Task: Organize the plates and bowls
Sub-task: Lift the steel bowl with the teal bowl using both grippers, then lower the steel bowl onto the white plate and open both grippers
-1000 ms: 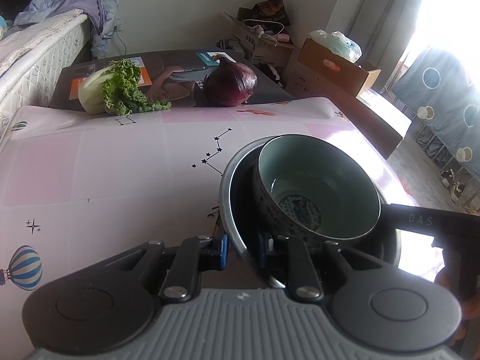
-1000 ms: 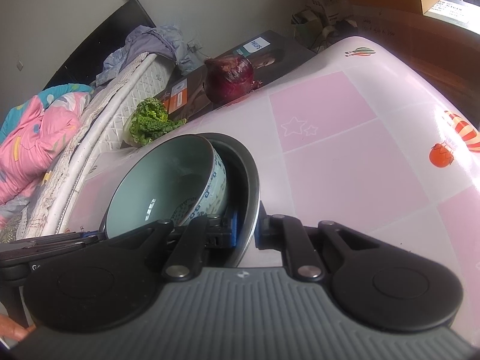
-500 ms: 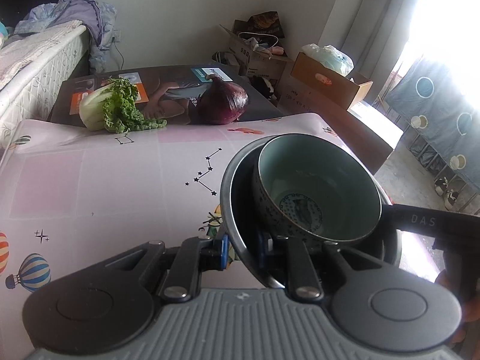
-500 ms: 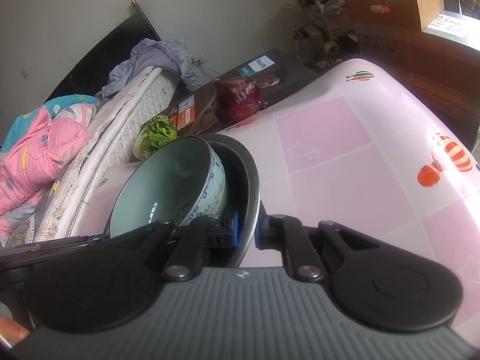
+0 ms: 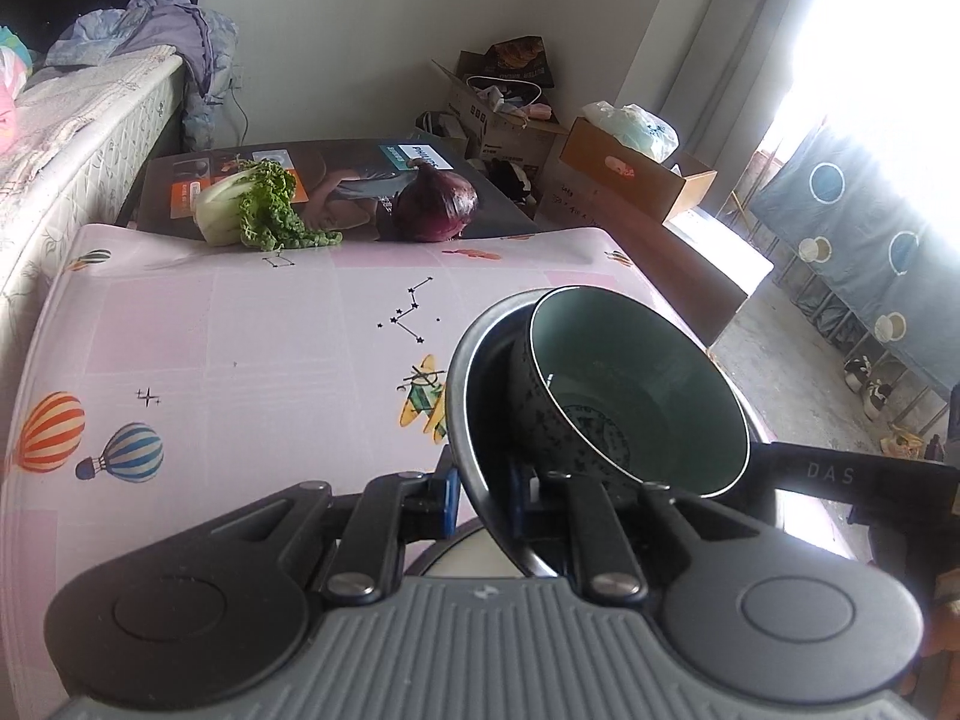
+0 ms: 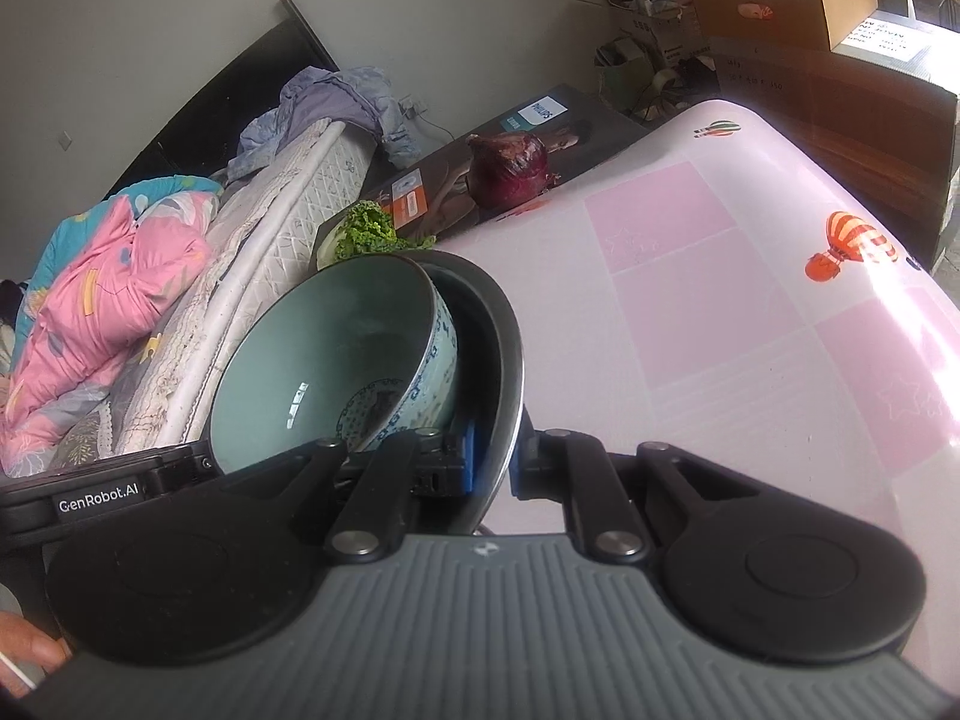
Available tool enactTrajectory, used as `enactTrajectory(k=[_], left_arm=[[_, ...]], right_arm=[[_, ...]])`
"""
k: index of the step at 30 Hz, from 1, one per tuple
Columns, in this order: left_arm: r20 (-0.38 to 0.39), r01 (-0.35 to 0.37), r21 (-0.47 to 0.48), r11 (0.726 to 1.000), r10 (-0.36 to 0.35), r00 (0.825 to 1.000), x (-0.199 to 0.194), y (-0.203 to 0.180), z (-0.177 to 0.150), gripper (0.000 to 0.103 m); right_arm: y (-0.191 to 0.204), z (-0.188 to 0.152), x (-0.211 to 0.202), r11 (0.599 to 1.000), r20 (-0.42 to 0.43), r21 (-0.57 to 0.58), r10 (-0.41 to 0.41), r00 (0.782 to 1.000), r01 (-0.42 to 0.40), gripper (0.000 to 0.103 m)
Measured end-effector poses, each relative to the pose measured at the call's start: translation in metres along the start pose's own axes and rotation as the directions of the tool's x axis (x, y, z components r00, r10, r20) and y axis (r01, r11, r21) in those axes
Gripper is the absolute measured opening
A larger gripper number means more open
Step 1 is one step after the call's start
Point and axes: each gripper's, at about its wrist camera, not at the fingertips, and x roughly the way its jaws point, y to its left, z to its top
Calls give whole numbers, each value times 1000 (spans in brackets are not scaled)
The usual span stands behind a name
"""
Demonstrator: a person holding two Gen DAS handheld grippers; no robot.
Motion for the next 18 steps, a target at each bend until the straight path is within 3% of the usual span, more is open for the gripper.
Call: enactTrajectory(k=[8, 18], left_arm=[[-55, 0, -36, 999, -2, 998, -22, 7, -49, 15], [-92, -19, -40, 999, 15, 996, -25, 12, -81, 17]], right_arm=[[9, -62, -28, 1000, -70, -5, -9, 998, 8, 10], [15, -101, -33, 999, -101, -23, -34, 994, 32, 10]])
